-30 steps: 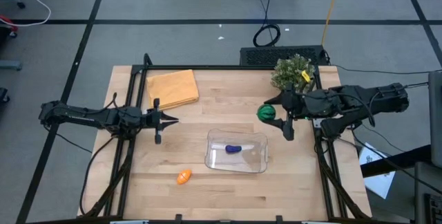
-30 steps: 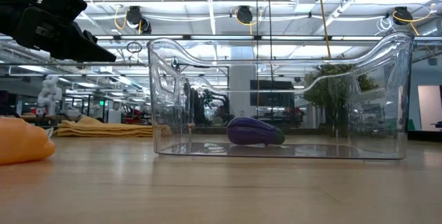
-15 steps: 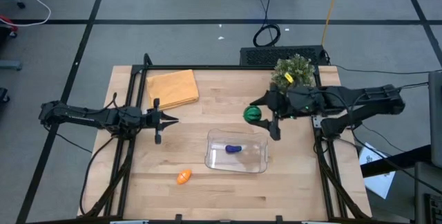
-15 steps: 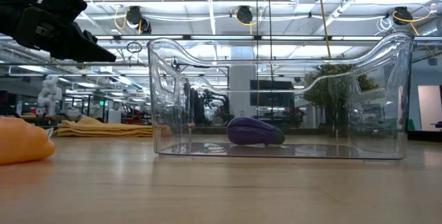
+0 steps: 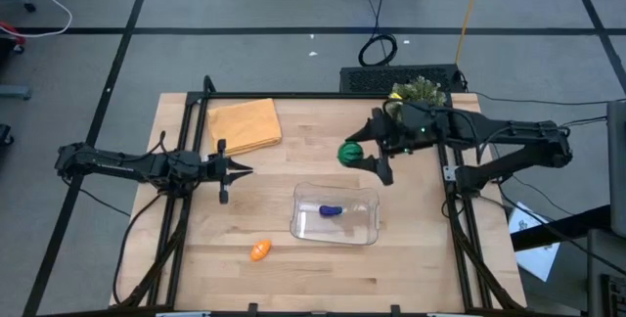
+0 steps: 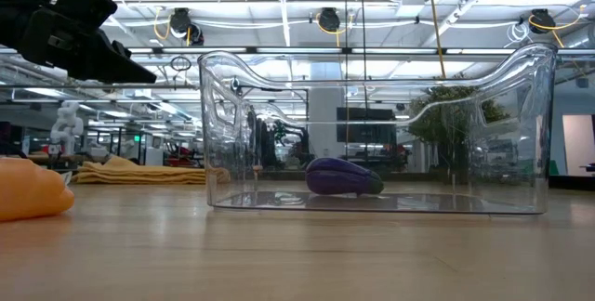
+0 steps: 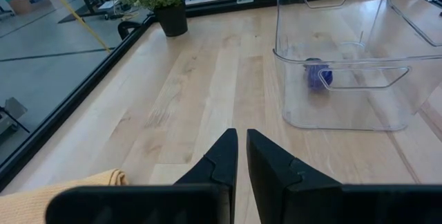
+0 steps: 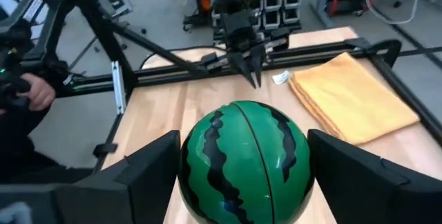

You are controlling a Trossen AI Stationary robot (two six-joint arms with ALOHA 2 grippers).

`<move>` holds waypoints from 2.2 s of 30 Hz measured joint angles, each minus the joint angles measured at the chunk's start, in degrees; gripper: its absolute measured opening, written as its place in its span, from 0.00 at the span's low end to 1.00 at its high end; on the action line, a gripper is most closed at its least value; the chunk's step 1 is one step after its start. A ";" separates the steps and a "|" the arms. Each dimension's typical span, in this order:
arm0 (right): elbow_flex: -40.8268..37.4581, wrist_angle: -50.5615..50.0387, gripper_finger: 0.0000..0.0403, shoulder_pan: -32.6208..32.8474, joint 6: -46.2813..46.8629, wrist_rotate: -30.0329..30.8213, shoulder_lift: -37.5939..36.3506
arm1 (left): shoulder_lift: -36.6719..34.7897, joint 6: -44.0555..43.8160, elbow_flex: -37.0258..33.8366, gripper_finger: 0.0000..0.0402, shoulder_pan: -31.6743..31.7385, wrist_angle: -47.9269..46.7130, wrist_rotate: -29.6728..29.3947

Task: Pick and placing Produce into tupperware
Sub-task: Put the green watermelon into the transparent bin

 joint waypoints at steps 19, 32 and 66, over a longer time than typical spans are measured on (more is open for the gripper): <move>15.51 -31.31 0.72 1.36 -3.62 -4.61 17.14 | 0.02 0.11 0.00 0.09 0.00 -0.09 0.01; 15.98 -40.35 0.72 3.96 -1.04 1.37 20.41 | 0.02 0.37 0.00 0.09 -0.01 -0.35 0.02; 15.96 -33.32 0.72 10.94 -2.05 2.91 29.33 | 0.02 0.52 0.00 0.09 -0.01 -0.39 0.00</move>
